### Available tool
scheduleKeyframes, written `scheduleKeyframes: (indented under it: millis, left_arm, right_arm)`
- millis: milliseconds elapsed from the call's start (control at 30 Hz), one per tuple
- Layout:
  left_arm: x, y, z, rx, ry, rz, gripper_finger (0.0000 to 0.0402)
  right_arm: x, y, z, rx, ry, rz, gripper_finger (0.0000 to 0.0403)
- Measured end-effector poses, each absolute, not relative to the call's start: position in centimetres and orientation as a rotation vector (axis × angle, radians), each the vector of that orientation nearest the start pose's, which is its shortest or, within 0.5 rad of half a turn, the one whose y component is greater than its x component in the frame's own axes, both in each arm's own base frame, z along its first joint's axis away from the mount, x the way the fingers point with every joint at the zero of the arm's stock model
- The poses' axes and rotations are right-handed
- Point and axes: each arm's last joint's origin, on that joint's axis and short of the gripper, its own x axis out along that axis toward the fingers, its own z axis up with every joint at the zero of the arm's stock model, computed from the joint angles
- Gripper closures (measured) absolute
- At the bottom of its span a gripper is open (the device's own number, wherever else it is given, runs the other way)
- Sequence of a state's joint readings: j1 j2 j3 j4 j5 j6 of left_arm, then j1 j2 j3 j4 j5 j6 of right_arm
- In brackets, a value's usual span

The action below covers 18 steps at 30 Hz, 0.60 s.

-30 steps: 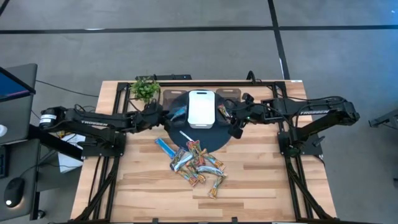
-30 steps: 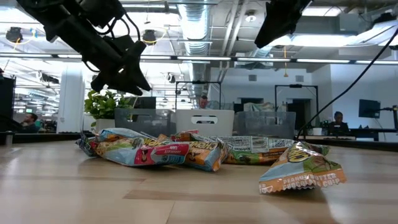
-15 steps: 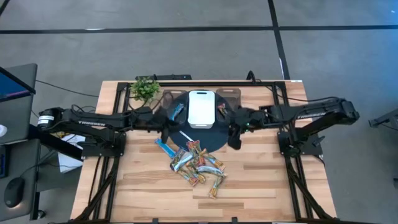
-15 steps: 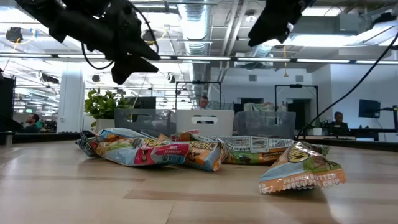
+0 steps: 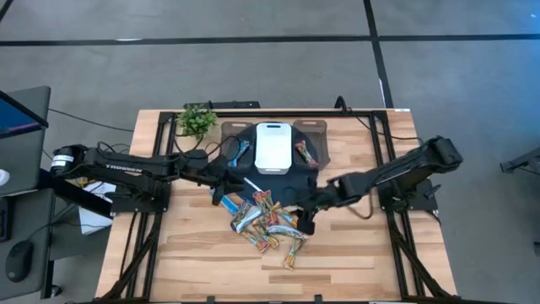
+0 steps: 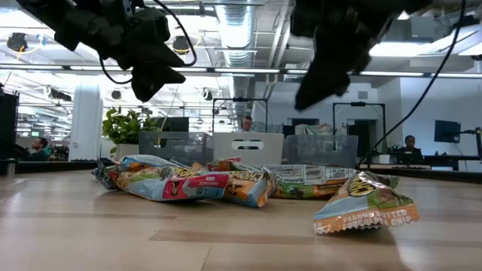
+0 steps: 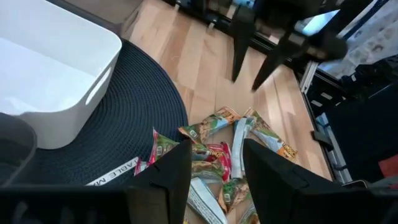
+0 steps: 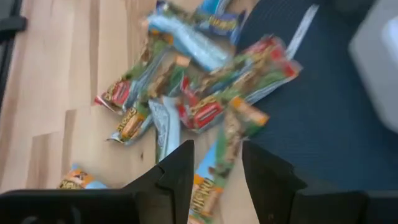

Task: Pick and place Granola Bars by type
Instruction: Put the orange granola bar into the white bin

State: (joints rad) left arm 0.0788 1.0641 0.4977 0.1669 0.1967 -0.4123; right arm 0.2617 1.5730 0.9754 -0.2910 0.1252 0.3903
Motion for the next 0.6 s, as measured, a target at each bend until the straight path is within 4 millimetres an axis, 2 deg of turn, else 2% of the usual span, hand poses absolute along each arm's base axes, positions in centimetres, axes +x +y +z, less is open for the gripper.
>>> scheduleKeyframes:
  millis: [300, 600]
  left_arm:
    - [21.8, 1.1, 21.3, -0.443, 0.454, -0.059, 0.0265]
    - [21.3, 1.0, 20.5, -0.451, 0.549, -0.044, 0.0265]
  right_arm:
    - [32.1, 8.2, 17.9, 0.239, 0.915, -0.080, 0.0266]
    - [33.0, 8.7, 14.2, 0.358, 1.047, -0.109, 0.0186]
